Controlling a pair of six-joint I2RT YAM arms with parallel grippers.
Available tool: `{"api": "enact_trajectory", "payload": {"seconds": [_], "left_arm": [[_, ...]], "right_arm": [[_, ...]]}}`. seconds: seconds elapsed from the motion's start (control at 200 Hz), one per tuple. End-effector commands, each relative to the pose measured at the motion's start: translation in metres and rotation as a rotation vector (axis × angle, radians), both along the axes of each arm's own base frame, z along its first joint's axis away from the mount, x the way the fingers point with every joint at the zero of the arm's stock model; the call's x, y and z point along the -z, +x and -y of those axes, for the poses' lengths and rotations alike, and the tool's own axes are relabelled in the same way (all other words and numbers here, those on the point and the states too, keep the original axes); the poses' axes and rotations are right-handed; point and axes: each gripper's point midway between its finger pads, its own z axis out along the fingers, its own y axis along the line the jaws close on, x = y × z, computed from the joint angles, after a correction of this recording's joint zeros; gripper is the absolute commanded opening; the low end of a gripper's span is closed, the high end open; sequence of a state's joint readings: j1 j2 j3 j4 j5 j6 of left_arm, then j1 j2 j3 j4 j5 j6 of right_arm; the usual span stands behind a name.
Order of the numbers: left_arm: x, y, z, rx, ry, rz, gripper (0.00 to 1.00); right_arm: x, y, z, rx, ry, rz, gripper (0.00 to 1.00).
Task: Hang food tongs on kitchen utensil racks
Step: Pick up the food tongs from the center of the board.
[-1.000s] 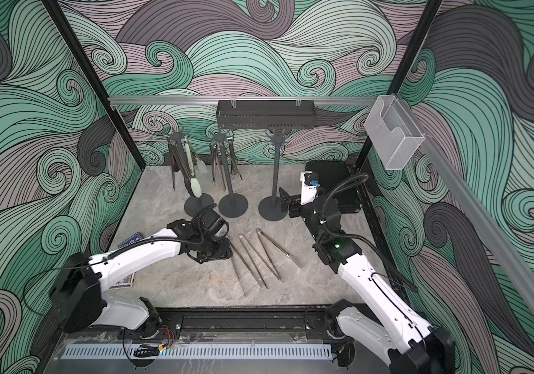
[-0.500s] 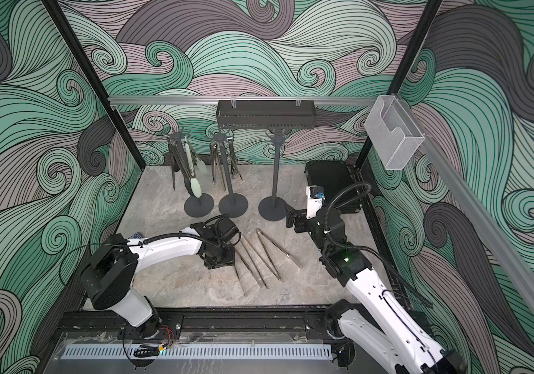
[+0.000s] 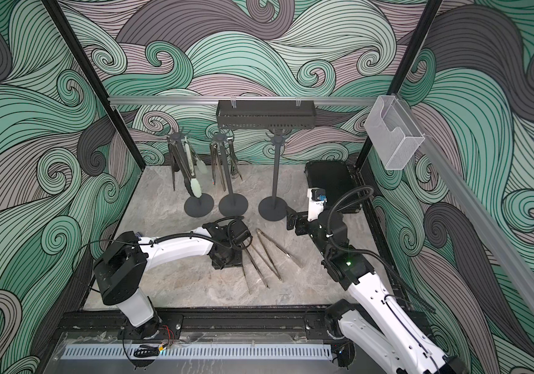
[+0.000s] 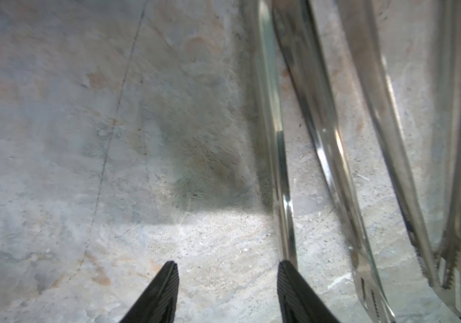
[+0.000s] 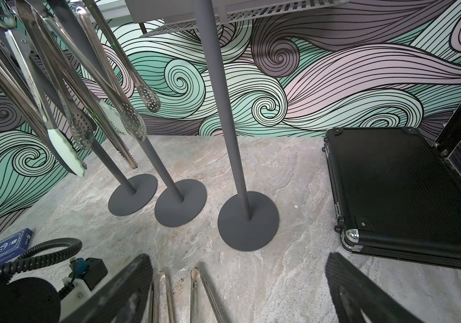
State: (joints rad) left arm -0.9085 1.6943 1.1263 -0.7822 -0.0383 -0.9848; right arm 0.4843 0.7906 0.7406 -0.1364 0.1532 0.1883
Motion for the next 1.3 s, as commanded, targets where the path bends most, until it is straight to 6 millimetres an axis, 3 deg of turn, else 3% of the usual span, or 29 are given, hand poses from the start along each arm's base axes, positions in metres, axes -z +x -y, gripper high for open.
{"api": "enact_trajectory", "payload": {"seconds": [0.0,0.175,0.801,0.941,1.296], "left_arm": [[-0.036,0.0,-0.003,-0.008,0.016,0.061,0.57],[-0.039,-0.004,0.017,0.002,-0.051,0.048,0.58],[0.021,-0.014,0.032,0.024,0.012,-0.058,0.56],[0.029,-0.017,0.028,0.027,0.04,-0.073,0.48],[0.043,-0.024,0.022,0.037,0.084,-0.101,0.16]], "right_arm": [[-0.004,-0.002,-0.002,-0.013,0.021,0.018,0.97],[-0.005,-0.004,0.001,-0.001,0.019,0.021,0.97],[-0.005,-0.011,0.008,0.017,0.023,0.028,0.97],[-0.004,-0.012,0.008,0.017,0.024,0.03,0.97],[-0.004,-0.015,0.011,0.024,0.025,0.034,0.97]]}}
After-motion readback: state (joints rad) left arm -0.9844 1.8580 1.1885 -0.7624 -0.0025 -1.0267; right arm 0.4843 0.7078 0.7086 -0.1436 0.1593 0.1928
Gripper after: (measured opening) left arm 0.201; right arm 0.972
